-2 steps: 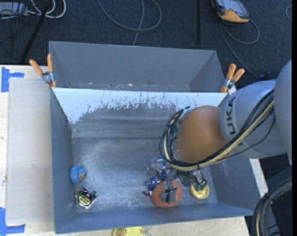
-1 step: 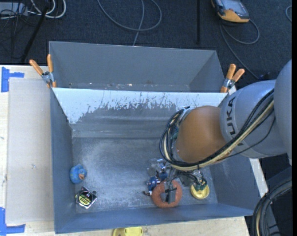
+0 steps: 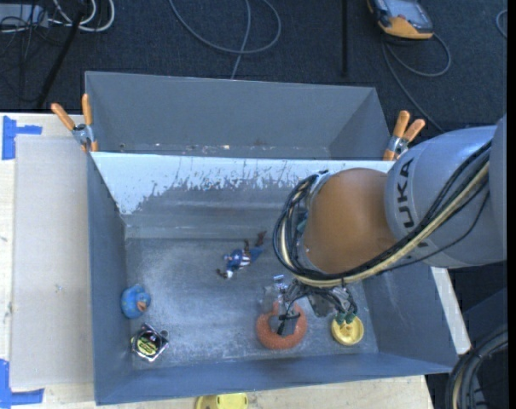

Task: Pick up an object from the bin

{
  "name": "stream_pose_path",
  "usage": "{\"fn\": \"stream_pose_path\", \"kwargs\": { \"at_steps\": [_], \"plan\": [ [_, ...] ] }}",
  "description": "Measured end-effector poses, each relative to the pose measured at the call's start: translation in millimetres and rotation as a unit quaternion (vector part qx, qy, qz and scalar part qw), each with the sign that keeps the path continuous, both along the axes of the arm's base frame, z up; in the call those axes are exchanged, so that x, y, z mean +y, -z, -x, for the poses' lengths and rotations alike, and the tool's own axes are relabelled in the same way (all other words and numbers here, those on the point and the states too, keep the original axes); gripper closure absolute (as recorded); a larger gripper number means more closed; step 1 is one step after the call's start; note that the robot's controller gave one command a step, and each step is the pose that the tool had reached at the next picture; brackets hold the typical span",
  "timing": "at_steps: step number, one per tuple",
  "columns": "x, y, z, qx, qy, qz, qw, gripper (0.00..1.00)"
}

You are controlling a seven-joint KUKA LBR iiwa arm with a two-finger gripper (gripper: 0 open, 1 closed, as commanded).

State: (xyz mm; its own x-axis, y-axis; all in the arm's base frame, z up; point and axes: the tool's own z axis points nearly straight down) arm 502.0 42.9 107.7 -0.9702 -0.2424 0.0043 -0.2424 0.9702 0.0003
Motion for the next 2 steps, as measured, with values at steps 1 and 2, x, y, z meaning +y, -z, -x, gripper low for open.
{"fn": "stream_pose_path", "kwargs": {
  "at_steps": [1,2],
  "plan": [
    [10.8,-12.7,-0.1,-0.0057,-0.002,-0.001,1.0,1.0],
    [17.8,-37.1,3.0,0.0042,-0.014,0.0,0.9999,1.0]
  ]
}}
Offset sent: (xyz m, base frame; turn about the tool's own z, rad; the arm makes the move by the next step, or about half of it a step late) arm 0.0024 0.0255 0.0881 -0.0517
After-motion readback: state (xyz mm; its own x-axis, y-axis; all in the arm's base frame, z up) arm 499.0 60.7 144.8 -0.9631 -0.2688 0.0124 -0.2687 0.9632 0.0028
